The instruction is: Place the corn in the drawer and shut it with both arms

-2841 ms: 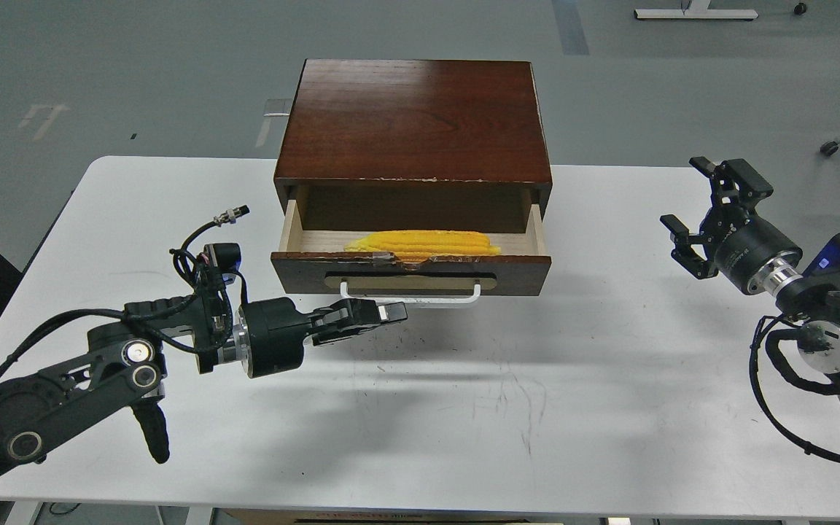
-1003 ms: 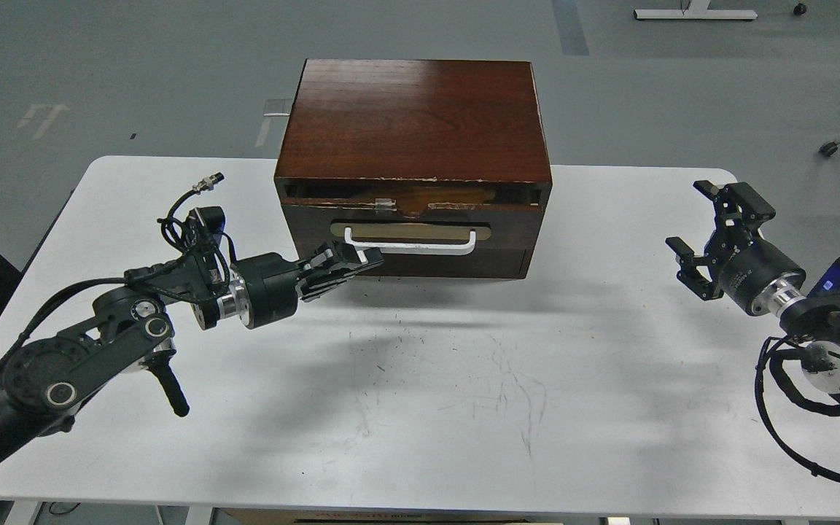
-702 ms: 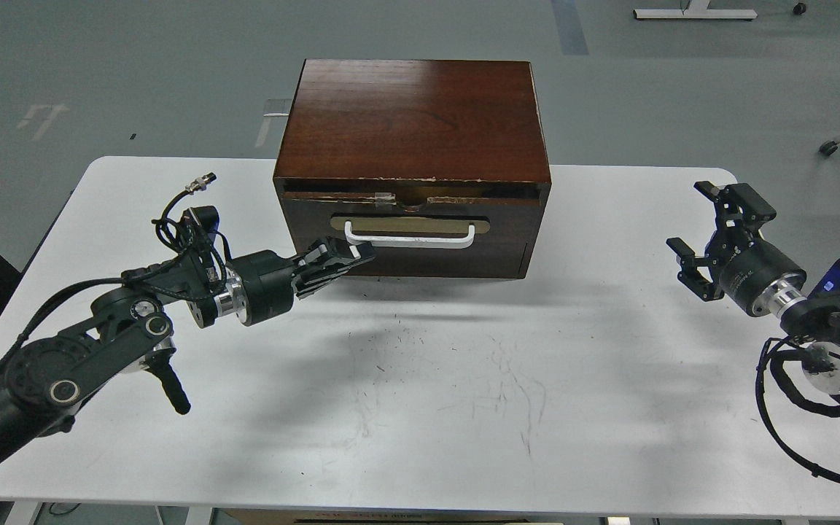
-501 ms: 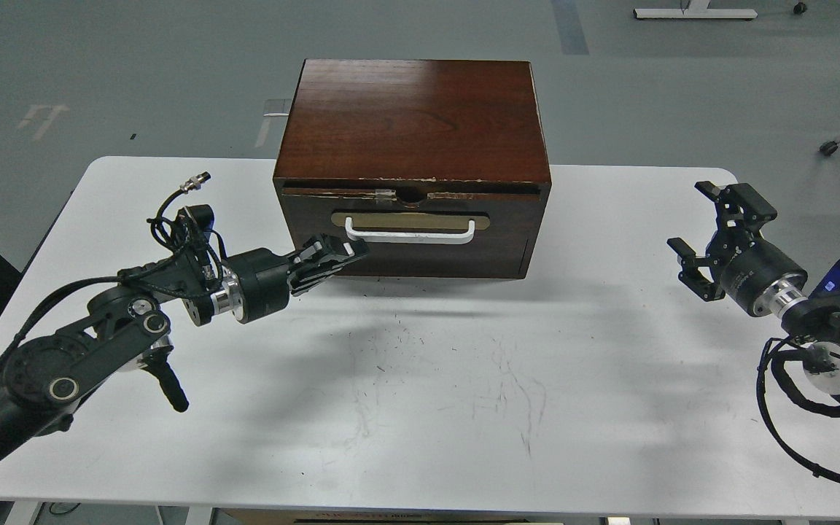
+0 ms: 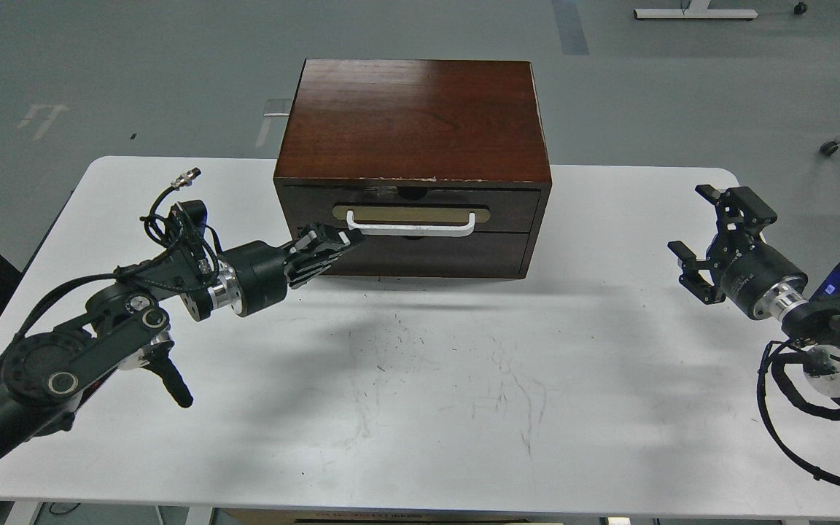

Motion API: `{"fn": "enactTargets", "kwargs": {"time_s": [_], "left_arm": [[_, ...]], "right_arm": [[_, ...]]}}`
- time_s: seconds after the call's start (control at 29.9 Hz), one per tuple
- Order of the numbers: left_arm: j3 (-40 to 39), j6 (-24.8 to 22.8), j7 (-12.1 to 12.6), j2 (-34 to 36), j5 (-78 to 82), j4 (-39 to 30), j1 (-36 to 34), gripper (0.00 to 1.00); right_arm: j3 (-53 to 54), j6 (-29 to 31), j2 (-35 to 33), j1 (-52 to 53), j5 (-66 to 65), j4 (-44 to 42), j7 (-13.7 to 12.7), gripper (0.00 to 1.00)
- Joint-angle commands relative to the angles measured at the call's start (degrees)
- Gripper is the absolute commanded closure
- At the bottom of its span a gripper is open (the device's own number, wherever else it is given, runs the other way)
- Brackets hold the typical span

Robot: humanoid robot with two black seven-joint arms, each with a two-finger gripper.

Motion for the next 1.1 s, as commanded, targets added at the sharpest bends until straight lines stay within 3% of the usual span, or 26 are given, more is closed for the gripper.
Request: {"fn": "enactTargets", "kwargs": {"time_s": [0.0, 0.13, 0.27, 0.37, 0.4, 0.43, 0.47, 0.53, 0.74, 1.07], "left_arm": [[0.06, -0.7, -0.02, 0.16, -0.25, -0.29, 0.08, 1.0], [0.68, -3.24, -0.28, 1.74, -0.34, -1.6, 0.69, 1.0], [0.42, -9.45, -1.59, 5.86, -0.43, -6.87, 2.44, 1.0], [-0.02, -9.45, -3.52, 7.89, -2.0, -9.77, 2.8, 1.0], [-0.11, -9.45, -4.4, 8.5, -3.23, -10.3, 2.8, 0.92], [-0.72, -9.45, -6.33, 9.38, -6.55, -11.0, 2.8, 0.69], [-1.86, -9.45, -8.0, 9.91, -10.67, -11.71, 2.8, 0.37], [-4.14, -9.45, -9.24, 10.7, -17.35, -11.98, 2.8, 0.0], [-9.16, -9.45, -9.42, 13.95, -33.53, -10.84, 2.98, 0.0], [-9.52, -9.45, -9.51, 15.45, -44.98, 1.46, 10.09, 0.0]], "right_arm": [[0.08, 0.01, 0.0, -0.01, 0.0, 0.0, 0.0, 0.01], [0.08, 0.01, -0.08, -0.01, 0.0, 0.0, 0.0, 0.01], [0.43, 0.01, -0.08, -0.01, 0.0, 0.0, 0.0, 0.01], [0.79, 0.01, -0.08, 0.08, 0.0, 0.0, 0.0, 0.01], [0.87, 0.01, 0.0, 0.08, 0.0, 0.0, 0.0, 0.01], [1.05, 0.01, 0.0, 0.16, 0.0, -0.09, 0.0, 0.01], [1.14, 0.01, 0.0, 0.34, 0.0, 0.0, 0.0, 0.01], [1.4, 0.01, 0.0, 0.52, 0.09, -0.09, 0.0, 0.01], [4.21, -0.17, 0.44, 0.43, 0.09, -0.09, 0.0, 0.01], [6.15, -2.54, 3.25, -0.19, 0.09, -0.09, 0.0, 0.0]]}}
